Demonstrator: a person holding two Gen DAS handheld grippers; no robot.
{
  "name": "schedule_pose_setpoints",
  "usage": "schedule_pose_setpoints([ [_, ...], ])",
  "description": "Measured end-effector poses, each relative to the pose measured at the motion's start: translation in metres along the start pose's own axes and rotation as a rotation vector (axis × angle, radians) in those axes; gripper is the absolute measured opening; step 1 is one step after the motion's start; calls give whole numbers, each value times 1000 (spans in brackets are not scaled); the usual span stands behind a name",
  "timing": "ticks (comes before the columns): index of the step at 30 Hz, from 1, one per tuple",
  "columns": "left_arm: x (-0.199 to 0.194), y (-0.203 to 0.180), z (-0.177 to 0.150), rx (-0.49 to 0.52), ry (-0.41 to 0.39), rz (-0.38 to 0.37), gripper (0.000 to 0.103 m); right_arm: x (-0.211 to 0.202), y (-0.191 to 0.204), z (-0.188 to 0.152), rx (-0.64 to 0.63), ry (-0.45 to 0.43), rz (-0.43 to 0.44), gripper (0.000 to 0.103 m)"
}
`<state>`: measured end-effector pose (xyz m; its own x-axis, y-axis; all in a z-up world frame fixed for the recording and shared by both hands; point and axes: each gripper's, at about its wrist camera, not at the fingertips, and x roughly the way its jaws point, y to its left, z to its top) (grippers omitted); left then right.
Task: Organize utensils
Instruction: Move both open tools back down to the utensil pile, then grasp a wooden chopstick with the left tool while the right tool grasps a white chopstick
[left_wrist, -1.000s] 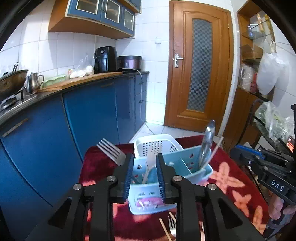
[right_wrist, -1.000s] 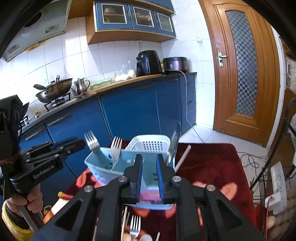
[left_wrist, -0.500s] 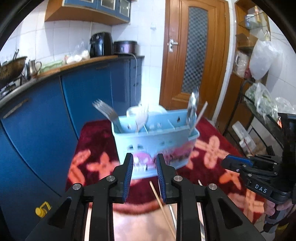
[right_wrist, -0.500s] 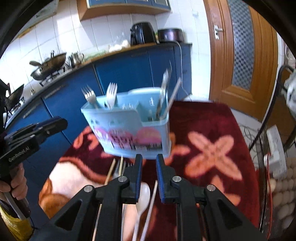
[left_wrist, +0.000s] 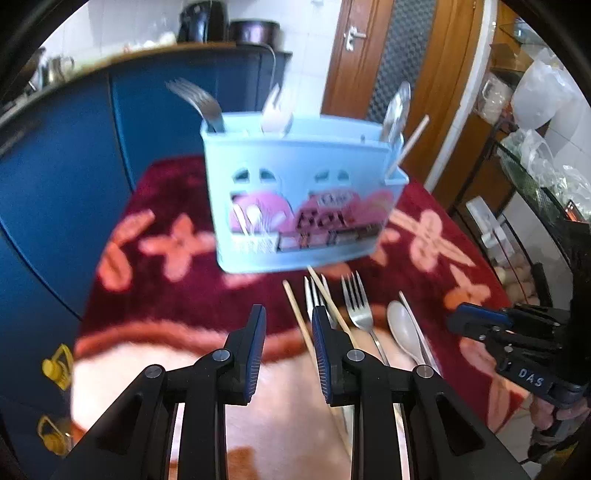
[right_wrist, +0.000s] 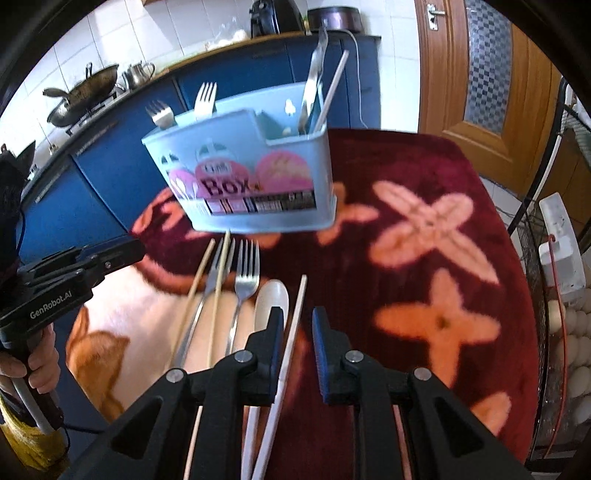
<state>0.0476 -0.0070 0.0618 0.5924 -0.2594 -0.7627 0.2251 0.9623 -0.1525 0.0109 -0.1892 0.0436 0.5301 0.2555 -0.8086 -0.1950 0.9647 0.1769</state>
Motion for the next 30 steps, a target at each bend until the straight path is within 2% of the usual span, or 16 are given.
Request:
schedule_pose_setpoints([
  [8,33,-6,-11,-6,127,-43,26,16,0,-5,5,80,16,21],
  [14,53,-5,-17,-17,185,-41,26,28,-4,-5,19,143,31,21],
  [22,64,-5,-12,-5,200,-38,26,37,-9,3,41,188,66,23],
  [30,72,-13,-8,57,205,-7,26,45,-9,9,24,217,88,23],
])
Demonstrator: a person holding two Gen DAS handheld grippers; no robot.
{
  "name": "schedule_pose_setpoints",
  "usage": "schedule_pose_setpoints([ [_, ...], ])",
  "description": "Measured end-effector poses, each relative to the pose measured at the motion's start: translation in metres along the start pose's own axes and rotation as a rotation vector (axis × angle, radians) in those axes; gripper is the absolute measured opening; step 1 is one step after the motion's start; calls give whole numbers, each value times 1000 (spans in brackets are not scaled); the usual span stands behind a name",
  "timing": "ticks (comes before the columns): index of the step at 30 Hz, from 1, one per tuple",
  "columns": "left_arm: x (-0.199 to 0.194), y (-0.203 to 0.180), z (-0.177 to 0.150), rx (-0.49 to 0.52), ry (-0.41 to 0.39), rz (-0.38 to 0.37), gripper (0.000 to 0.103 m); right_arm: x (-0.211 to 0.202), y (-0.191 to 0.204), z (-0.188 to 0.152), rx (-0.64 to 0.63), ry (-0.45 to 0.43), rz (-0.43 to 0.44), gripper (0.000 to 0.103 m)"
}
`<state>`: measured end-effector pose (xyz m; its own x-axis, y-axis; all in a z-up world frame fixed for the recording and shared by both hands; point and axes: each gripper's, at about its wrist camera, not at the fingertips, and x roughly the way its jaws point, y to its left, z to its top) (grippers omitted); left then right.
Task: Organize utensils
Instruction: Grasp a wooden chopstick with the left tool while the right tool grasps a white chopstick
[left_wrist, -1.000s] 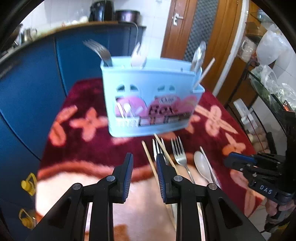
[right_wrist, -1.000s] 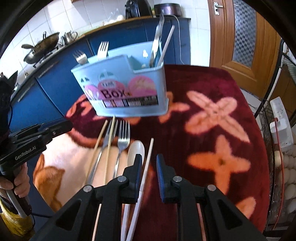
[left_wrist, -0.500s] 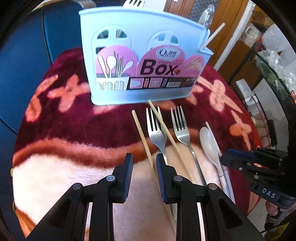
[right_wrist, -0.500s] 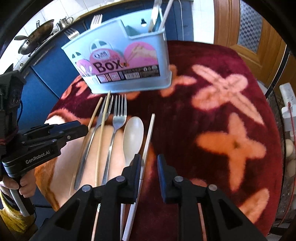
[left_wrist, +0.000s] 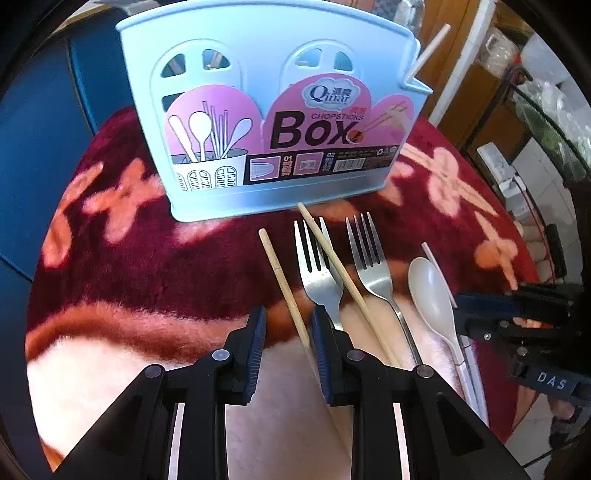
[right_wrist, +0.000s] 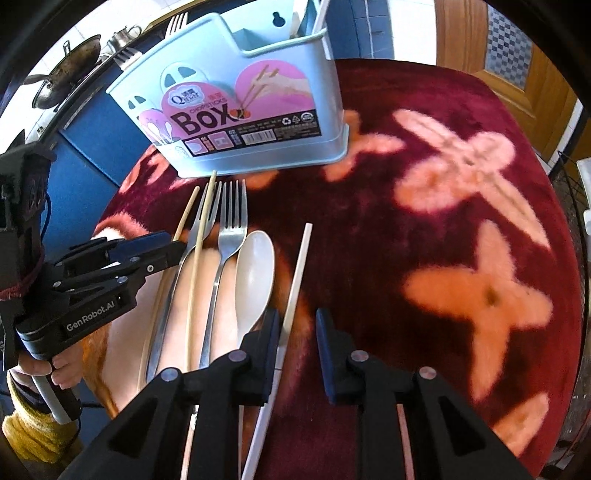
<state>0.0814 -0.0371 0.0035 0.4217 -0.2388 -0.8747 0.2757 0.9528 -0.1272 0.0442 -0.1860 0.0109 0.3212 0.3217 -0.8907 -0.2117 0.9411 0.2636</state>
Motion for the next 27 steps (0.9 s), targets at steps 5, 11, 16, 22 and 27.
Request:
schedule_pose_setpoints([
  [5,2,2,3,0,7,-18,25,1,-8,3,21,15,32,15],
  [11,1,5,4,-6,10,-24,20,3,-4,3,13,21,24,11],
  [16,-2,15,3,-70,19,-62,10,0,-12,0,70,3,74,7],
  [22,-10,23,-6,-114,12,-110,4,-9,-17,-8,101,-48,113,6],
  [27,-28,25,-13,-143,-52,-161,4,-25,-13,-11,98,-133,126,6],
])
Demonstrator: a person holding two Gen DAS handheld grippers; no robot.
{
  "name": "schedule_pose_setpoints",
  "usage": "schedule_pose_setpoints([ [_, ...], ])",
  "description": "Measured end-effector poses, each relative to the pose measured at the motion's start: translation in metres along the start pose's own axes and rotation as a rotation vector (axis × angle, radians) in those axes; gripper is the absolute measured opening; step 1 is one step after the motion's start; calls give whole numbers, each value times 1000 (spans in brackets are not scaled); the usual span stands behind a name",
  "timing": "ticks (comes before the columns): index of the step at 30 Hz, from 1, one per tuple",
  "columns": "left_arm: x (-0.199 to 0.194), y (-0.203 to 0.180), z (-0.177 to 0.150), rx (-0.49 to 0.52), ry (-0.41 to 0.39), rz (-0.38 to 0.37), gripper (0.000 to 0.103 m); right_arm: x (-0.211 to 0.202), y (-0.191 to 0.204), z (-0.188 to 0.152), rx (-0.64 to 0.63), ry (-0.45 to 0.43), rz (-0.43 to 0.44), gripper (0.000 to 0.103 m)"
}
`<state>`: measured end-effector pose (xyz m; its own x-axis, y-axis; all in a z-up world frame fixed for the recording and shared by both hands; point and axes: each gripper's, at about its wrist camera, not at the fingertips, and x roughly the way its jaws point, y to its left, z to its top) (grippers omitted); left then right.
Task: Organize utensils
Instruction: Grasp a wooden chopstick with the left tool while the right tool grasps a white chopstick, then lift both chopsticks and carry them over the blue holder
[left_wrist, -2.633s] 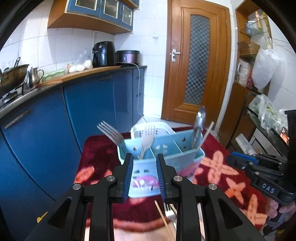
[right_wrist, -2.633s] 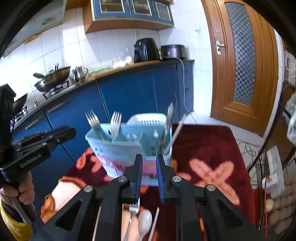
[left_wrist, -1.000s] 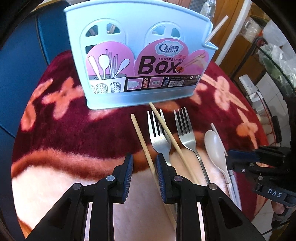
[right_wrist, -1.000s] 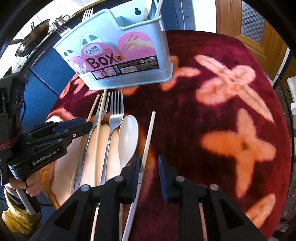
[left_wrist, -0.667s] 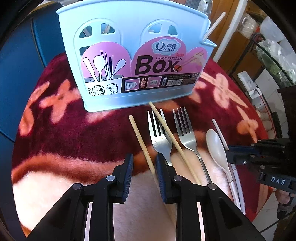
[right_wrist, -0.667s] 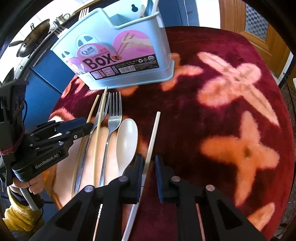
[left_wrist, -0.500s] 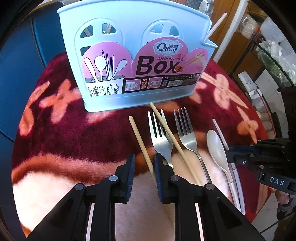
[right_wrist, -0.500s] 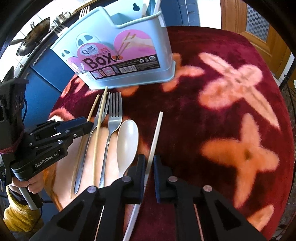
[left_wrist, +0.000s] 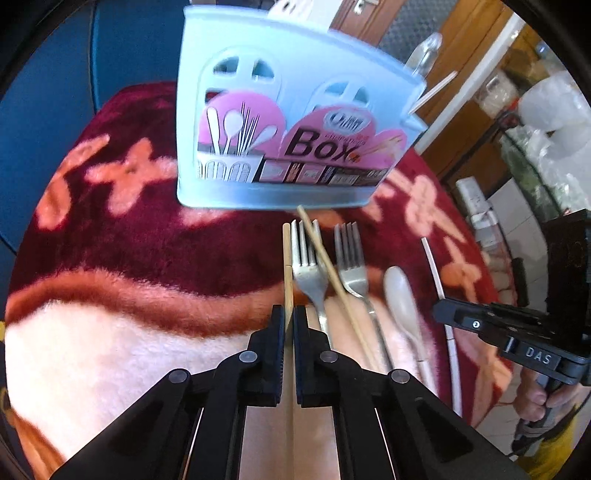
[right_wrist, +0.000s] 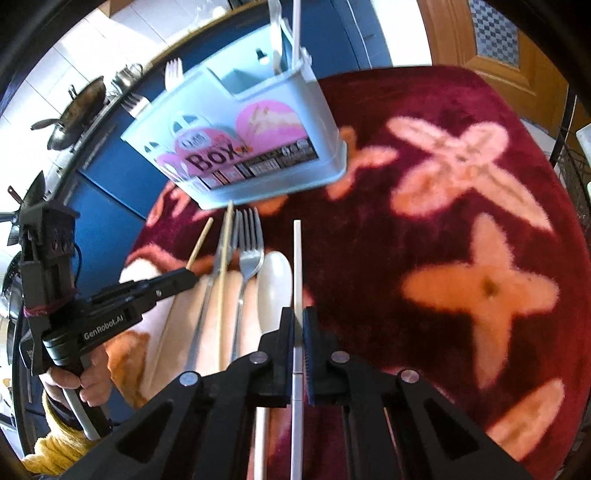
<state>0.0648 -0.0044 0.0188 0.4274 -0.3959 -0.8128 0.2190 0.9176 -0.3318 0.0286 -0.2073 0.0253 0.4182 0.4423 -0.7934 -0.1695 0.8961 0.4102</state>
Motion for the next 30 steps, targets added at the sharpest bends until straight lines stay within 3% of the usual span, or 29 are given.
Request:
schedule_pose_setpoints([
  [10,-61,-21,14,42,-254,-10,4,-41,23,11,-79,-249,12,6],
  [24,-110,-32,77,74,-485,3,4,-86,43,57,-161,-439,-31,6],
  [30,-116,-37,111,96,-579,51,4,-96,52,85,-187,-502,-53,6],
])
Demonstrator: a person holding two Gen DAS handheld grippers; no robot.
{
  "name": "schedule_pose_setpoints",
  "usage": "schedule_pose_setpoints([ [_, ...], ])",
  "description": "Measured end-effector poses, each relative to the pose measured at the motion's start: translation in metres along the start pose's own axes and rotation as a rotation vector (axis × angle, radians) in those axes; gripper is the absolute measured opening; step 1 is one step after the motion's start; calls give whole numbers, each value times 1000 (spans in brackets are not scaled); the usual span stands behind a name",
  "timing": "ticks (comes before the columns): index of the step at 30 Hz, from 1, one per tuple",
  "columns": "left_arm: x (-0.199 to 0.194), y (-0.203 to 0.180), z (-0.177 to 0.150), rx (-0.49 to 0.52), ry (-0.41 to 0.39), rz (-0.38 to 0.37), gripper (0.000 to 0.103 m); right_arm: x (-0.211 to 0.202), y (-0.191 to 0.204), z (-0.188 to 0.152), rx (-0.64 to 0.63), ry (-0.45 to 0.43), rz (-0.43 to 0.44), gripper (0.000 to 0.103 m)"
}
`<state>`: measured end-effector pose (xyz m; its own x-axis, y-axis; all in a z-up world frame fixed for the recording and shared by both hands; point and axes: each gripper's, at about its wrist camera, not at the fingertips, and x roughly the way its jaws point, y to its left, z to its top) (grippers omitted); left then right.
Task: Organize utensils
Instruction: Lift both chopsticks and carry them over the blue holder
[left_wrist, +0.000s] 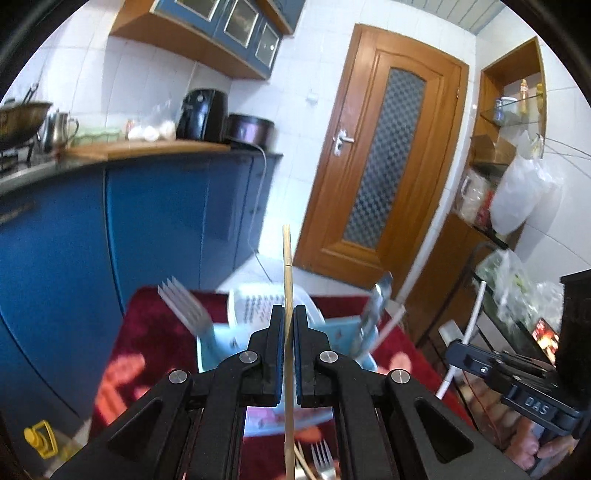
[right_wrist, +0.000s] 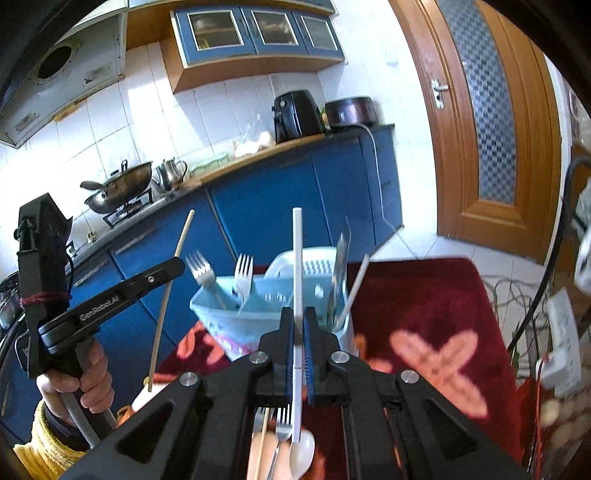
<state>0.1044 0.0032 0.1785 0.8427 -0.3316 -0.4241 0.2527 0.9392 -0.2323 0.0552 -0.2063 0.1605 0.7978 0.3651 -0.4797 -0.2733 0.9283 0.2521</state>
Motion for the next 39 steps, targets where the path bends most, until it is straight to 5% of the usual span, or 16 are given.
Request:
schedule_pose_setpoints([
  [10,26,15,43,0,-164,77,4,33,-2,37,-38,-64,-52,6],
  [18,52,25,39,30,-253,140,4,65,-6,41,-43,-70,-58,6],
  [30,72,36,4,17,-267,175,4,84,2,42,-109,-114,-81,6],
  [39,81,29,-14,37,-186,156,4,101,0,22,-109,-20,-48,7],
])
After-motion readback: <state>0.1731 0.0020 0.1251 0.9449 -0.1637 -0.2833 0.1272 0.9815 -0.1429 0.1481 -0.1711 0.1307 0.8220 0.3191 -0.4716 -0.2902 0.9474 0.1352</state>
